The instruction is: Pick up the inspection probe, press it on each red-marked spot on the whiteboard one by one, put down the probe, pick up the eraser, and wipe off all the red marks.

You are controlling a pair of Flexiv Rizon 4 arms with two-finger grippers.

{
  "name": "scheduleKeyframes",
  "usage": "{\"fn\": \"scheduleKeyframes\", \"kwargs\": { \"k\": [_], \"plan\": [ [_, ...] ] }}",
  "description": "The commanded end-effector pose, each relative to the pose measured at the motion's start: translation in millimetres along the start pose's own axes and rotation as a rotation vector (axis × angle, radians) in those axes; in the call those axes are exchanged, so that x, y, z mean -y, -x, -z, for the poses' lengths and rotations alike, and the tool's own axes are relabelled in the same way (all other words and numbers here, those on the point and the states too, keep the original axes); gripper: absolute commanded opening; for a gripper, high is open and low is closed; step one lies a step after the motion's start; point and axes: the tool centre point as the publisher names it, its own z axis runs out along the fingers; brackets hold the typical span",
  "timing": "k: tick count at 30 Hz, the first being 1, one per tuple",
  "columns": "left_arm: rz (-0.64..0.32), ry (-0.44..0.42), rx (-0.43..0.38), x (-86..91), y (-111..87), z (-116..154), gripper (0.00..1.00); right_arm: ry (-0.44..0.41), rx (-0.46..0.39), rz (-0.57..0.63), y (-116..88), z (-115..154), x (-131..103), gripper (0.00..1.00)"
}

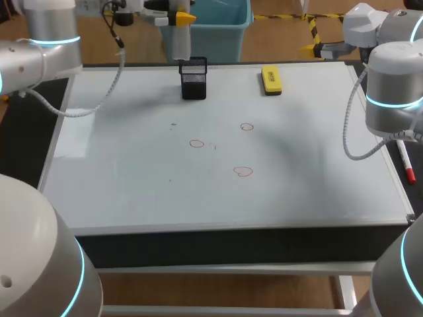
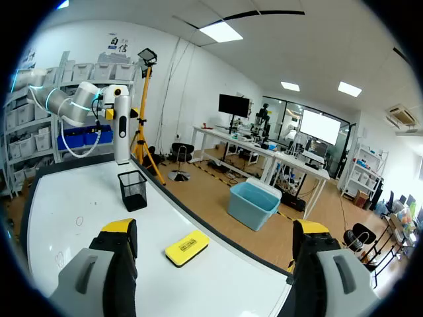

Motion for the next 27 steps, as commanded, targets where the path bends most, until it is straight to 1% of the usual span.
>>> {"fn": "scheduleKeyframes", "kwargs": {
  "k": [1,8,11,15,22,27],
  "plan": [
    [-0.011,0.011,0.065,2.4,-20.6,26.0,0.0,-0.002,-0.001,0.0,0.5,-0.1,-0.1,1.0],
    [-0.037,-0.003,0.101,-8.6,-37.3,62.3,0.0,-0.002,-0.001,0.0,0.5,-0.1,-0.1,1.0],
    [-0.048,-0.008,0.126,-16.4,-43.7,77.4,0.0,-0.002,-0.001,0.0,0.5,-0.1,-0.1,1.0],
    [-0.037,-0.007,0.153,-26.4,-51.1,95.5,0.0,-0.002,-0.001,0.0,0.5,-0.1,-0.1,1.0],
    [-0.025,-0.025,0.192,-41.2,-53.3,124.4,0.0,-0.002,-0.001,0.0,0.5,-0.1,-0.1,1.0],
    [-0.027,-0.023,0.201,-52.0,-51.7,132.5,0.0,-0.002,-0.001,0.0,0.5,-0.1,-0.1,1.0]
  ]
}}
